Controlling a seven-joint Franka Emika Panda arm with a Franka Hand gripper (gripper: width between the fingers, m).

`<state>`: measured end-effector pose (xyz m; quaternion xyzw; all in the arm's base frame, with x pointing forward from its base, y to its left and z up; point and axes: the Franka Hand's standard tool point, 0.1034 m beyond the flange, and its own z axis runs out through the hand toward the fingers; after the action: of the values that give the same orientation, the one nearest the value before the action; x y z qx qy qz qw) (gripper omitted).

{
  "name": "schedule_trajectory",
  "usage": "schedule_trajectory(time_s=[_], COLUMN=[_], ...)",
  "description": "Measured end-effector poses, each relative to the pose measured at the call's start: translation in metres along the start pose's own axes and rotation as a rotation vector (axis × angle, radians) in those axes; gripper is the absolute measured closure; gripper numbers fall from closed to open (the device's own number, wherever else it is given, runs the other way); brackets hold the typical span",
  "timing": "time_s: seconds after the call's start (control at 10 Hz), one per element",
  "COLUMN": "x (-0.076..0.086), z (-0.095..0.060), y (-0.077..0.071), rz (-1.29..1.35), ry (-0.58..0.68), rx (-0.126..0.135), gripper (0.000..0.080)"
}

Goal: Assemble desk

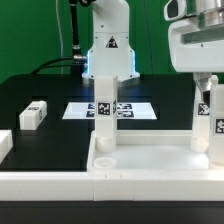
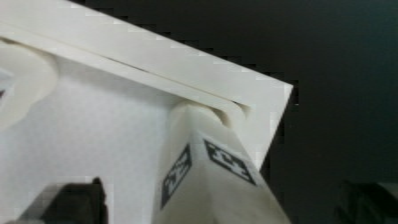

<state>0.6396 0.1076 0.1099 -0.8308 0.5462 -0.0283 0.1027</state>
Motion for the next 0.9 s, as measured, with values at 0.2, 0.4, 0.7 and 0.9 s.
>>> schedule_trajectory(time_s=[0.2, 0.4, 0.7, 0.9], x=[0.004, 0.009, 0.010, 0.012], z=[-0.003, -0.007, -0.007, -0.007], y=[-0.002, -0.009, -0.009, -0.007], rz=[-0.392, -0.744, -0.613, -0.464], ry=[0.018, -0.002, 0.006, 0.011], rx=[-0.042, -0.059, -0.060, -0.063], gripper=[0.0150, 0.0150, 0.0365, 0.0505])
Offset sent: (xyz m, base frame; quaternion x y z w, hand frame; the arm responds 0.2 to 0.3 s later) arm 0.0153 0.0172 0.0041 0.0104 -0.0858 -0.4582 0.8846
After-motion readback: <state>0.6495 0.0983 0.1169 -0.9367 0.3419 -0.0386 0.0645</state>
